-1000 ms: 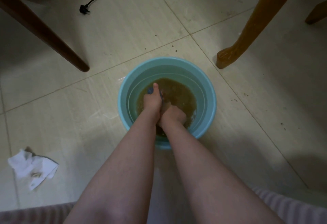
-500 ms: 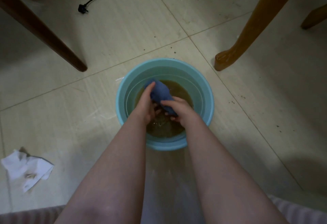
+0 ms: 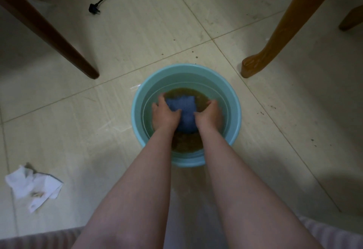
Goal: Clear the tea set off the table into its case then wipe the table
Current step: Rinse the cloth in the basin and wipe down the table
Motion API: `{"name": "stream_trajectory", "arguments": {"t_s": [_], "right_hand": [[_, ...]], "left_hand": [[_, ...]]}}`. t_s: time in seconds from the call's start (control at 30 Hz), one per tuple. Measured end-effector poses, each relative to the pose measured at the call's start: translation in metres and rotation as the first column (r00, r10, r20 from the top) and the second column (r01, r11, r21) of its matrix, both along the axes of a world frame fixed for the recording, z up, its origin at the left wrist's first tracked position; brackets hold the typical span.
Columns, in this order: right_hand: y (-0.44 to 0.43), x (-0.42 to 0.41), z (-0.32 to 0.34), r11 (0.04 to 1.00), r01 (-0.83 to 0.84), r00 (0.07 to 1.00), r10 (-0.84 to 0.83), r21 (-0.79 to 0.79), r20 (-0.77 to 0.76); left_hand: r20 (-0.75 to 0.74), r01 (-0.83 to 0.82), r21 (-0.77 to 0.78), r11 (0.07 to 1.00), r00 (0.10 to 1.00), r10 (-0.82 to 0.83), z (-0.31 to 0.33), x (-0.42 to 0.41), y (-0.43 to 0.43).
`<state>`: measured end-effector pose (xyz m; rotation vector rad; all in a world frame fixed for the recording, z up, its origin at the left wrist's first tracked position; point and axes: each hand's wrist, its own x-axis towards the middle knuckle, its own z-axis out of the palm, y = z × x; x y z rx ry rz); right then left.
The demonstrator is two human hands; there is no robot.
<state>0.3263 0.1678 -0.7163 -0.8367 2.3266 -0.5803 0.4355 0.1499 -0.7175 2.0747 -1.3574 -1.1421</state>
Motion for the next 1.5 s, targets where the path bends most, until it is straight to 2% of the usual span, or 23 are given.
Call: {"name": "stream_trajectory", "arguments": {"t_s": [0.07,0.13,0.23,0.37,0.43,0.5,0.57,0.63,0.73,0.77,0.8,0.87,0.93,0.97,1.1,1.17,1.23,1.27,1.3,1.33,1.4,1.43,1.5], "right_hand": [[0.004,0.003,0.0,0.977,-0.21,0.935,0.209,0.029,-0.287],[0.007,0.008,-0.001,0.926,-0.375,0.861,0.362,0.034,-0.358],[0.008,0.014,-0.006,0.909,-0.414,0.861,0.405,0.037,-0.307],[0.012,0.021,-0.016,0.859,-0.507,0.776,0.493,0.074,-0.394],[0.016,0.023,-0.021,0.765,-0.641,0.674,0.601,0.065,-0.43],[0.019,0.023,-0.026,0.627,-0.749,0.561,0.772,0.214,-0.3],[0.018,0.021,-0.028,0.542,-0.753,0.519,0.838,0.373,-0.168],[0.017,0.023,-0.03,0.572,-0.719,0.563,0.812,0.394,-0.154],[0.02,0.031,-0.023,0.83,-0.493,0.768,0.556,0.26,-0.317],[0.021,0.032,-0.02,0.885,-0.4,0.823,0.461,0.237,-0.331],[0.022,0.033,-0.014,0.913,-0.324,0.879,0.387,0.248,-0.277],[0.018,0.031,-0.012,0.946,-0.216,0.975,0.22,0.243,0.013],[0.008,0.025,-0.006,0.982,-0.148,0.914,0.091,0.115,0.396],[0.005,0.023,0.003,0.987,-0.148,0.855,0.096,0.062,0.51],[-0.016,0.007,0.033,0.929,-0.359,0.741,0.223,0.092,0.633],[-0.027,0.002,0.044,0.915,-0.391,0.781,0.273,0.099,0.562],[-0.035,-0.001,0.045,0.961,-0.268,0.927,0.24,0.062,0.289],[-0.036,-0.001,0.044,0.976,-0.209,0.959,0.193,0.062,0.207],[-0.036,0.0,0.044,0.979,-0.182,0.959,0.155,0.096,0.238],[-0.035,0.0,0.043,0.972,-0.183,0.922,0.117,0.15,0.368],[-0.031,0.001,0.035,0.94,-0.234,0.787,0.034,0.247,0.616],[-0.026,0.001,0.03,0.947,-0.223,0.731,0.006,0.23,0.683],[-0.019,0.001,0.019,0.991,-0.071,0.636,-0.044,0.115,0.77]], "left_hand": [[0.158,0.093,0.133,0.987,0.981,-0.114,-0.007,0.001,0.007],[0.239,0.078,0.1,0.992,0.966,-0.1,-0.013,0.003,0.017],[0.259,0.019,-0.014,1.0,0.966,-0.015,-0.018,0.008,0.023],[0.155,0.002,0.042,0.999,0.988,-0.008,-0.022,0.011,0.017],[0.116,-0.056,0.013,0.998,0.992,0.054,-0.021,0.01,0.016],[0.107,-0.085,0.0,0.996,0.991,0.084,-0.023,0.008,0.017],[0.072,-0.111,0.018,0.994,0.991,0.11,-0.024,0.006,0.019],[0.059,-0.144,0.041,0.989,0.988,0.142,-0.021,0.005,0.018],[0.071,-0.197,0.114,0.974,0.979,0.19,-0.016,0.003,0.016],[0.052,-0.228,0.134,0.964,0.973,0.223,-0.014,0.001,0.016],[0.002,-0.274,0.165,0.947,0.961,0.278,-0.012,-0.001,0.016],[-0.128,-0.346,0.256,0.903,0.913,0.387,-0.012,-0.003,0.015],[-0.224,-0.36,0.385,0.85,0.857,0.464,-0.011,-0.005,0.015],[-0.293,-0.338,0.45,0.827,0.818,0.494,-0.012,-0.005,0.013],[-0.565,-0.085,0.599,0.796,0.659,0.496,-0.01,0.005,0.006],[-0.664,0.044,0.628,0.777,0.55,0.506,-0.01,0.012,0.004],[-0.671,0.136,0.632,0.763,0.59,0.45,-0.004,0.013,0.006],[-0.668,0.181,0.625,0.759,0.627,0.401,-0.001,0.011,0.008],[-0.664,0.223,0.616,0.755,0.663,0.345,0.001,0.009,0.01],[-0.652,0.267,0.597,0.757,0.71,0.265,0.004,0.006,0.011],[-0.603,0.368,0.534,0.761,0.797,0.037,0.008,0.002,0.013],[-0.568,0.411,0.497,0.764,0.82,-0.072,0.011,0.001,0.014],[-0.51,0.467,0.44,0.767,0.833,-0.214,0.013,-0.001,0.014]]}}
